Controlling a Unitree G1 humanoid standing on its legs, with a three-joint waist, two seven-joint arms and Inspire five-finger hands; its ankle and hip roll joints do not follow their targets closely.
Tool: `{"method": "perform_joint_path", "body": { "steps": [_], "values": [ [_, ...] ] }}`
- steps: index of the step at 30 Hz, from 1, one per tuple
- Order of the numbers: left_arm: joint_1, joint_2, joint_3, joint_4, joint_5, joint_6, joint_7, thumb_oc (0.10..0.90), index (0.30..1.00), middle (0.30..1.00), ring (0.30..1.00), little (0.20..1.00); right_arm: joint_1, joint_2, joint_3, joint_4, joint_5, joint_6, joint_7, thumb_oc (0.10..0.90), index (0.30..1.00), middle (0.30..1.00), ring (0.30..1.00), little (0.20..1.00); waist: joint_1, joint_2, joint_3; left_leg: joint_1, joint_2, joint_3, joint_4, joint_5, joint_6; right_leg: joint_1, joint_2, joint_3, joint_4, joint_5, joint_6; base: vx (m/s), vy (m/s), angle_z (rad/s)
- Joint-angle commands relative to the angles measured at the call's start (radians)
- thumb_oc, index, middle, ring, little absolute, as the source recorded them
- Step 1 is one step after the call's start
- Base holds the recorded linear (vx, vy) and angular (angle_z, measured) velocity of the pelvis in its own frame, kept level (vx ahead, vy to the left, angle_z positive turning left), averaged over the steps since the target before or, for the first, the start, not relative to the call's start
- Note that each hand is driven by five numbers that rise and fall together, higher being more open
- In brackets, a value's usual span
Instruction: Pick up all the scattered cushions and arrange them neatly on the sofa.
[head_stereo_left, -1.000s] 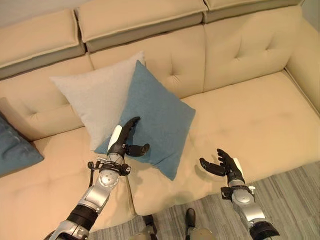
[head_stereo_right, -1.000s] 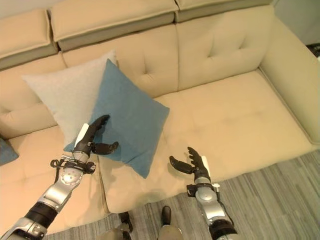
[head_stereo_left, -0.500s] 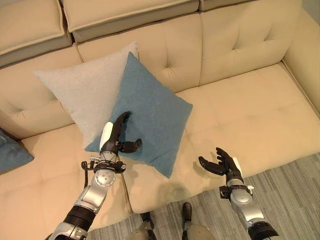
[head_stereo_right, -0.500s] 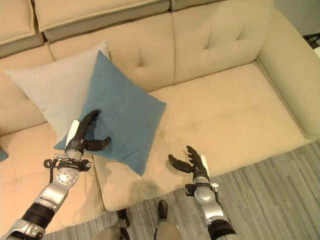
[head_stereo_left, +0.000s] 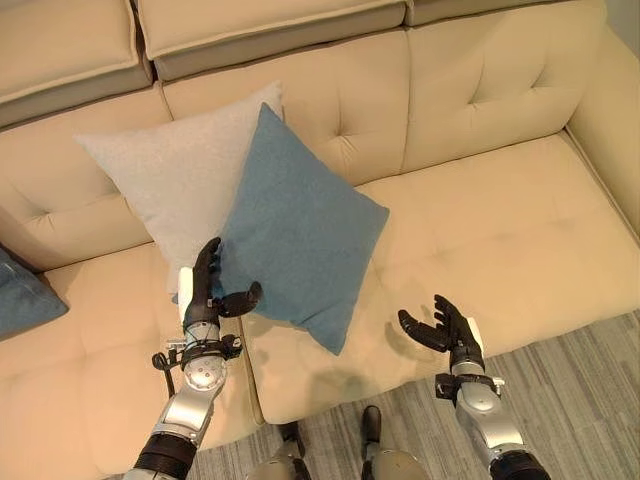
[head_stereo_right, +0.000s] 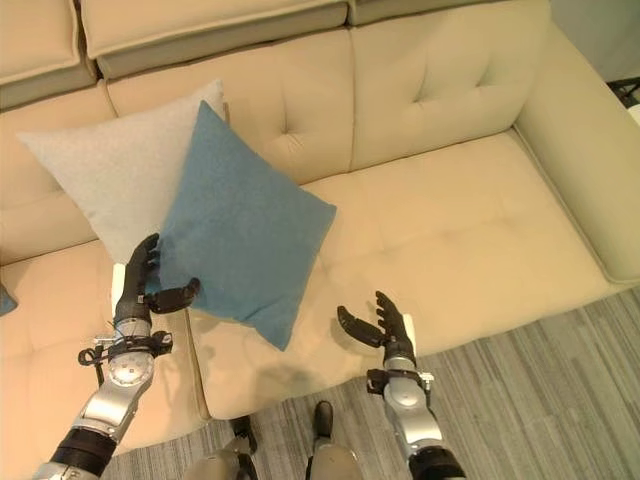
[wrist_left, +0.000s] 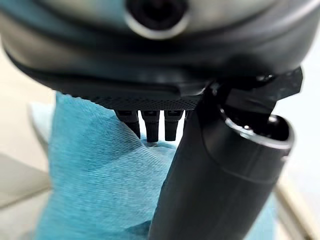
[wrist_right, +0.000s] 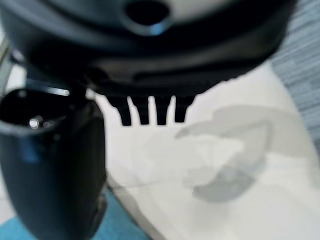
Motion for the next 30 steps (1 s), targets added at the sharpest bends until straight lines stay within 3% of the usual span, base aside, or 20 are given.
{"method": "perform_joint_path", "body": {
  "steps": [1,5,6,7,8,9,11,19,30],
  "values": [
    [-0.062,0.057,0.038,0.063,0.082,-0.003,0.022,0.800,0.900,0.900,0.900,0.900,-0.037,-0.010,-0.029,-0.090,0.012,-0.082,-0.018,0.800,0.900,0.900,0.900,0.900,-0.004,-0.010,-0.035,0.013,0.044,-0.004,0.001,-0.060,-0.086,-0.077,-0.028,0.041,0.003,-0.001,0.074,0.00,0.000,0.00],
    [-0.083,0.066,-0.022,0.140,0.093,0.032,-0.076,0.800,0.900,0.900,0.900,0.900,-0.043,-0.013,-0.018,-0.090,0.017,-0.071,-0.001,0.800,0.900,0.900,0.900,0.900,-0.013,-0.010,-0.037,0.007,0.048,0.003,0.001,-0.057,-0.086,-0.086,-0.025,0.049,0.003,0.003,0.074,-0.01,0.005,-0.01],
    [-0.093,0.066,-0.048,0.179,0.070,0.041,-0.152,0.659,0.688,0.688,0.688,0.688,-0.051,-0.014,-0.014,-0.089,0.019,-0.062,0.013,0.800,0.900,0.900,0.900,0.900,-0.020,-0.007,-0.036,0.005,0.049,0.007,0.001,-0.058,-0.086,-0.092,-0.024,0.055,0.003,0.005,0.074,-0.02,0.014,-0.05],
    [-0.094,0.066,-0.048,0.180,0.070,0.040,-0.152,0.590,0.585,0.585,0.585,0.585,-0.051,-0.014,-0.014,-0.089,0.019,-0.062,0.013,0.800,0.900,0.900,0.900,0.900,-0.019,-0.007,-0.036,0.005,0.049,0.008,0.001,-0.058,-0.086,-0.093,-0.023,0.055,0.003,0.006,0.074,-0.02,0.022,-0.04],
    [-0.099,0.068,-0.055,0.182,0.061,0.039,-0.177,0.466,0.399,0.399,0.399,0.399,-0.055,-0.015,-0.011,-0.089,0.022,-0.063,0.019,0.800,0.900,0.900,0.900,0.900,-0.021,-0.005,-0.036,0.005,0.050,0.009,0.001,-0.058,-0.086,-0.095,-0.023,0.058,0.003,0.007,0.074,-0.01,0.009,-0.03],
    [-0.109,0.069,-0.063,0.183,0.051,0.035,-0.190,0.400,0.300,0.300,0.300,0.300,-0.060,-0.015,-0.011,-0.090,0.023,-0.062,0.024,0.800,0.900,0.900,0.900,0.900,-0.023,-0.005,-0.035,0.004,0.051,0.010,0.001,-0.058,-0.086,-0.096,-0.023,0.059,0.003,0.008,0.074,0.00,0.000,0.00],
    [-0.116,0.051,-0.065,0.189,-0.025,0.022,-0.224,0.400,0.300,0.300,0.300,0.300,-0.079,-0.021,-0.009,-0.099,0.021,-0.063,0.033,0.800,0.900,0.900,0.900,0.900,-0.029,-0.005,-0.030,0.006,0.054,0.016,0.001,-0.058,-0.086,-0.100,-0.021,0.064,0.003,0.012,0.072,-0.03,-0.014,-0.04],
    [-0.082,0.031,-0.071,0.171,-0.064,0.008,-0.254,0.400,0.300,0.300,0.300,0.300,-0.098,-0.042,-0.021,-0.128,0.041,-0.067,0.054,0.800,0.900,0.900,0.900,0.900,-0.024,0.002,-0.018,0.018,0.059,0.022,0.001,-0.054,-0.088,-0.092,-0.017,0.065,0.003,0.008,0.068,-0.01,-0.022,-0.04],
    [0.003,0.013,-0.085,0.146,-0.128,-0.017,-0.306,0.400,0.300,0.300,0.300,0.300,-0.220,-0.094,0.026,-0.053,0.026,-0.047,0.069,0.800,0.900,0.900,0.900,0.900,0.021,0.029,0.010,-0.007,0.057,0.006,0.001,-0.035,-0.089,-0.110,-0.018,0.055,0.003,0.012,0.065,-0.01,-0.009,0.00]
  ]
}}
